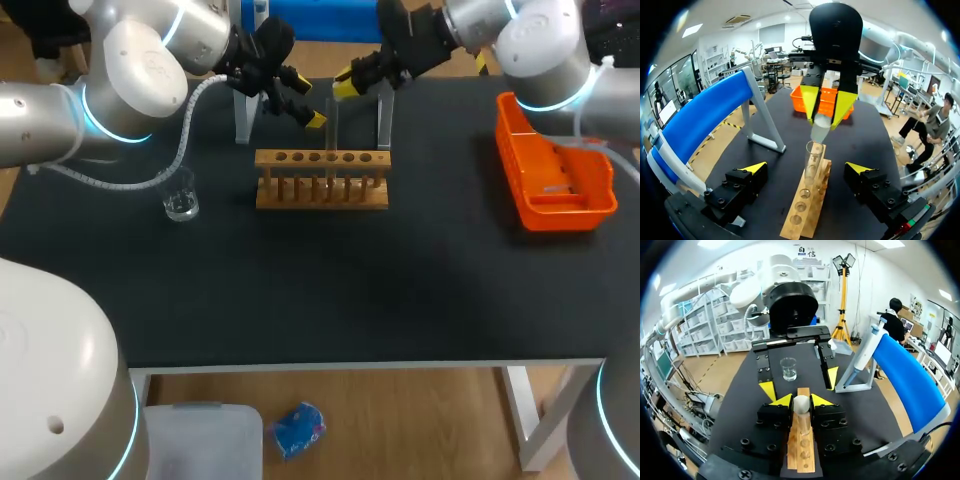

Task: Invert the test tube, pick up the pipette, mount the tip to pipette, aspirate from beaker and dispense into the tube, eject the tip, return the pipette, and cap with the stopper.

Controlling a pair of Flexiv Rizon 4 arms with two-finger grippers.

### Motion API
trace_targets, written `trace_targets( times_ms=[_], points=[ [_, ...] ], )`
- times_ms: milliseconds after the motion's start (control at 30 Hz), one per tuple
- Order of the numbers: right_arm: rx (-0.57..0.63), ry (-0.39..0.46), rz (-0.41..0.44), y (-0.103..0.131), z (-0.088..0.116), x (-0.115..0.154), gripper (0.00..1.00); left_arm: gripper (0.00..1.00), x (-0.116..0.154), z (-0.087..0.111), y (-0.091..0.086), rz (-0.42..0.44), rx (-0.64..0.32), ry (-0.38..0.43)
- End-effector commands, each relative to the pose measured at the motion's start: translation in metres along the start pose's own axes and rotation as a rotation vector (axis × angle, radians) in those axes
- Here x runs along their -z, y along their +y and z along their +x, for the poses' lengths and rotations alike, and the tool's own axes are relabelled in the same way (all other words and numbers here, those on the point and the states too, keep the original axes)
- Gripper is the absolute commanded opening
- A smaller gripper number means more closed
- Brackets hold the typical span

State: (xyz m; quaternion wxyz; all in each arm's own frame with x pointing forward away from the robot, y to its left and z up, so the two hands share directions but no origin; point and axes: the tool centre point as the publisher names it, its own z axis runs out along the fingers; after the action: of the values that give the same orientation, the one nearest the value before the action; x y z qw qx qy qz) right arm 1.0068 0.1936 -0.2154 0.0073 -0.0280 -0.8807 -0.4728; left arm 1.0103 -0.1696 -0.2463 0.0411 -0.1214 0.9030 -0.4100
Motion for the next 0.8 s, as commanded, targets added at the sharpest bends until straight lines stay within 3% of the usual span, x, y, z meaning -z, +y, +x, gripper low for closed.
trace_targets(
  times_ms=[33,800],
  points=[
    [-0.001,0.011,0.004,0.001,-0.007,-0.003,0.0,1.0,0.001,-0.001,-0.001,-0.005,0.002,0.005],
    [0.003,0.026,0.009,0.002,-0.006,-0.009,0.0,1.0,0.001,-0.001,-0.001,-0.005,0.002,0.005]
  ],
)
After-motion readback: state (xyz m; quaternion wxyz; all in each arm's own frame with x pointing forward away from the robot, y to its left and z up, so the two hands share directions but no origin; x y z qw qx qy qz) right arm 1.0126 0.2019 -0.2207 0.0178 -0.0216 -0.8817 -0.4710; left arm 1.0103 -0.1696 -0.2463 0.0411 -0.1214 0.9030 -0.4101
